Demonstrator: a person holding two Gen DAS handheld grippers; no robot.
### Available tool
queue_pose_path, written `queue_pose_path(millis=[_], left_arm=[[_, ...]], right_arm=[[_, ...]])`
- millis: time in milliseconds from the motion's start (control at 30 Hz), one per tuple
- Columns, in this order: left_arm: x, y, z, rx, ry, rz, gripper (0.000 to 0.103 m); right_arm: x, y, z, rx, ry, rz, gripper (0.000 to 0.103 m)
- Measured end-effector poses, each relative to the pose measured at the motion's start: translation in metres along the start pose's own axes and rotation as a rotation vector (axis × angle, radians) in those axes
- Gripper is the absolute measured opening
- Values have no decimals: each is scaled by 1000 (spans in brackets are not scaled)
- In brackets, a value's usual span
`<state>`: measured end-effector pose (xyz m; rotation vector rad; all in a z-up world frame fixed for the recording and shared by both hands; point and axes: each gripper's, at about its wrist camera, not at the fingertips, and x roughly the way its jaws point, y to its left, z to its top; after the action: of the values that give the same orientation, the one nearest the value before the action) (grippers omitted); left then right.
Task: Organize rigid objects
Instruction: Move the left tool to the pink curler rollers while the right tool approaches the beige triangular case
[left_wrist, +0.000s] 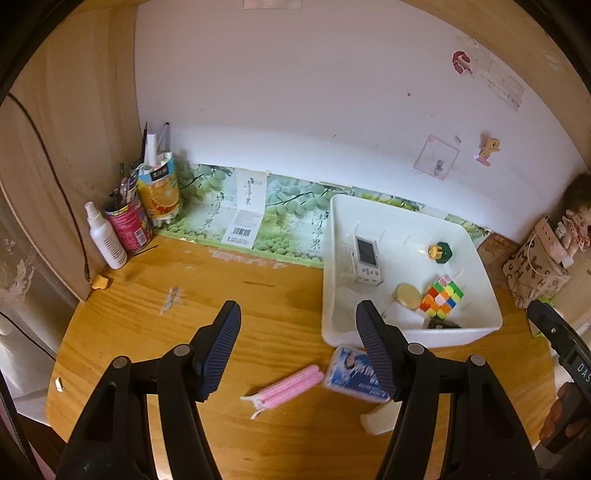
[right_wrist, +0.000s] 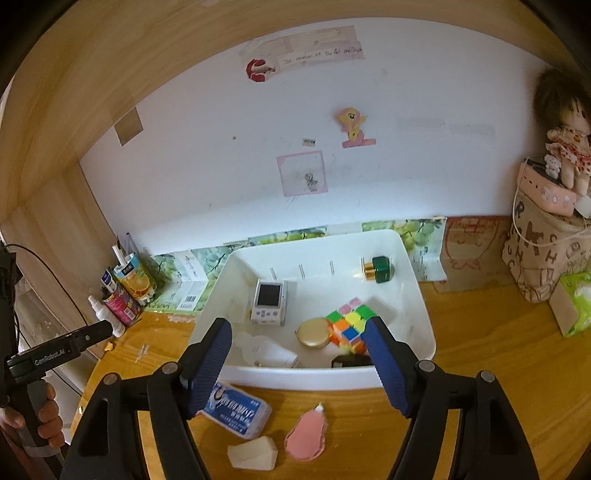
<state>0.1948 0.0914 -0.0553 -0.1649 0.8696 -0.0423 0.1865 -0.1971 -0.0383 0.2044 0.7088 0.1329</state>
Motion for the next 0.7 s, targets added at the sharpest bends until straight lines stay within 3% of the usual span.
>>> queue_pose_path(millis=[467, 700], left_arm=[[-3, 37, -31, 48, 43, -1, 73], [6, 47, -44, 127, 91, 1, 73]], right_arm=[[-12, 37, -38, 33, 55, -45, 76], [-9, 46, -60, 102, 106, -56, 76]])
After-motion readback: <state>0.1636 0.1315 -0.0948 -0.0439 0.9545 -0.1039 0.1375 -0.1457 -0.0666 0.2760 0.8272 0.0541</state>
